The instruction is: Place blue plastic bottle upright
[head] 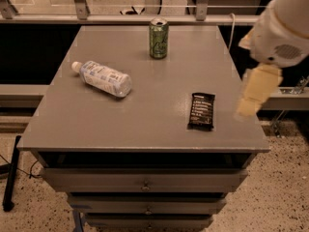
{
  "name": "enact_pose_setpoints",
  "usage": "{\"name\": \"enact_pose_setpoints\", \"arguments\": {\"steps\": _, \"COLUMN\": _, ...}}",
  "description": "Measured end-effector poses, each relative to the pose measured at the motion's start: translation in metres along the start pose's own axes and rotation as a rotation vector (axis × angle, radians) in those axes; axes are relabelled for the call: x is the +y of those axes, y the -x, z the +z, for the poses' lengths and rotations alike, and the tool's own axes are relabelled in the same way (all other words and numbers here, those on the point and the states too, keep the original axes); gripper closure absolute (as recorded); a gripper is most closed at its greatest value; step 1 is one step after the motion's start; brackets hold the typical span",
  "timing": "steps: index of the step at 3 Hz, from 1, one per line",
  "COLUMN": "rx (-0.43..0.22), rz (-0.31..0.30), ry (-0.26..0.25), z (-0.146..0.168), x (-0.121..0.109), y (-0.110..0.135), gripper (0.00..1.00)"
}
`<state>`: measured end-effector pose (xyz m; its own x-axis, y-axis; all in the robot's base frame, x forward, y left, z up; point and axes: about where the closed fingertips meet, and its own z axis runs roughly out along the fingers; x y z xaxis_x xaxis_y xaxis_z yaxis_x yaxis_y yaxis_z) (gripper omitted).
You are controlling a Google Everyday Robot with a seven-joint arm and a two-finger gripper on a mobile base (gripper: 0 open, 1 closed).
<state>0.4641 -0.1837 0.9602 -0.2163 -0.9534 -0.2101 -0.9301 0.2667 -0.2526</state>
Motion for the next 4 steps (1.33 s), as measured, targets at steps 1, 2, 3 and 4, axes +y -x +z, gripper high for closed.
{"name": "enact_pose_setpoints", "arguments": {"steps": 1, "rx": 0.009, "rz": -0.001, "ry": 0.009, "z": 0.057, "x": -0.019, "y": 0.052, "gripper": 0.00}}
{"name": "enact_pose_setpoints", "arguments": {"steps": 2, "rx": 0.017, "rz": 0.004, "ry": 0.034, "z": 0.120, "x": -0.044, "y": 0.118, "gripper": 0.00}}
{"name": "enact_pose_setpoints", "arguments": {"steps": 3, "rx": 0.015, "rz": 0.029, "ry": 0.074, "z": 0.161, "x": -0.067, "y": 0.177, "gripper": 0.00}}
{"name": "enact_pose_setpoints", "arguments": {"steps": 4, "rx": -0.004, "rz": 0.051, "ry": 0.114, "z": 0.174, "x": -0.084, "y": 0.224, "gripper": 0.00}}
